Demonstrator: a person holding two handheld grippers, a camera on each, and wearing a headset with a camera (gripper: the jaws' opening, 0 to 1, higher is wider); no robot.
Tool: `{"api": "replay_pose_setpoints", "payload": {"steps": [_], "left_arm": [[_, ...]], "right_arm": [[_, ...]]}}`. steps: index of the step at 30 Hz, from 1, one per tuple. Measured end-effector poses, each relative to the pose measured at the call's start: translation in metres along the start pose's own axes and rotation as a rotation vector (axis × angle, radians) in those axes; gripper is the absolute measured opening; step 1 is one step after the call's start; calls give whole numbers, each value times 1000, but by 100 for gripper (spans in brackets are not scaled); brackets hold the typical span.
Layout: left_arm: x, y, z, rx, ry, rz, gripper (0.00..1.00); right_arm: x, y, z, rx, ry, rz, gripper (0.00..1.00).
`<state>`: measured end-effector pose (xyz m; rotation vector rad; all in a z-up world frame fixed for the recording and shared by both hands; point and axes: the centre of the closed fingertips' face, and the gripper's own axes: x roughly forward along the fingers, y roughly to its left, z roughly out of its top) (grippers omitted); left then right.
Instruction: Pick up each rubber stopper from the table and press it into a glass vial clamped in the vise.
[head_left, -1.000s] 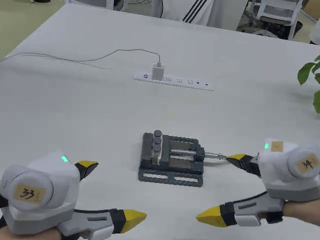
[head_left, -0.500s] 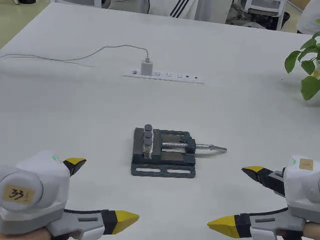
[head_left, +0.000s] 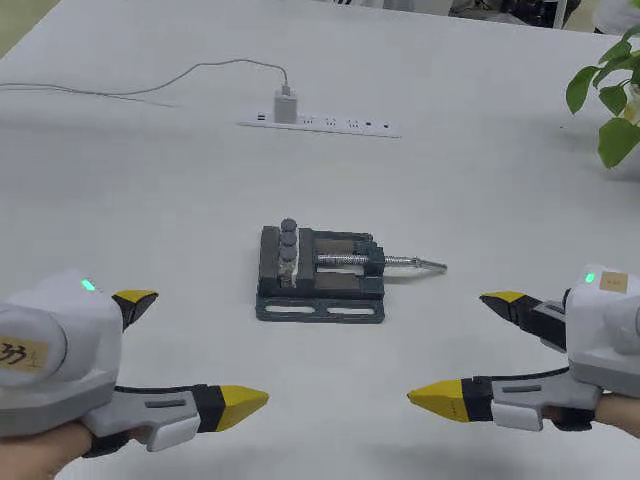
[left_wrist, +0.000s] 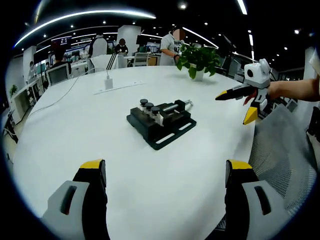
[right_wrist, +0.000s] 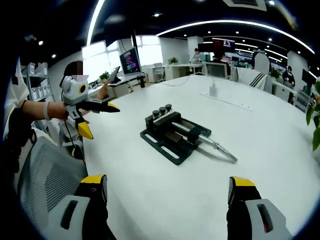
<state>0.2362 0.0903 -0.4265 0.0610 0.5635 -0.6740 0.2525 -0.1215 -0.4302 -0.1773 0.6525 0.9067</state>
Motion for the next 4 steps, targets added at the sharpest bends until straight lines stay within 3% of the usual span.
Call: {"api": "replay_pose_setpoints", "payload": {"steps": [4], "left_arm": [[0, -1, 2, 1, -5, 0, 99]], "right_arm": [[-3, 0, -4, 2, 6, 0, 99]]}}
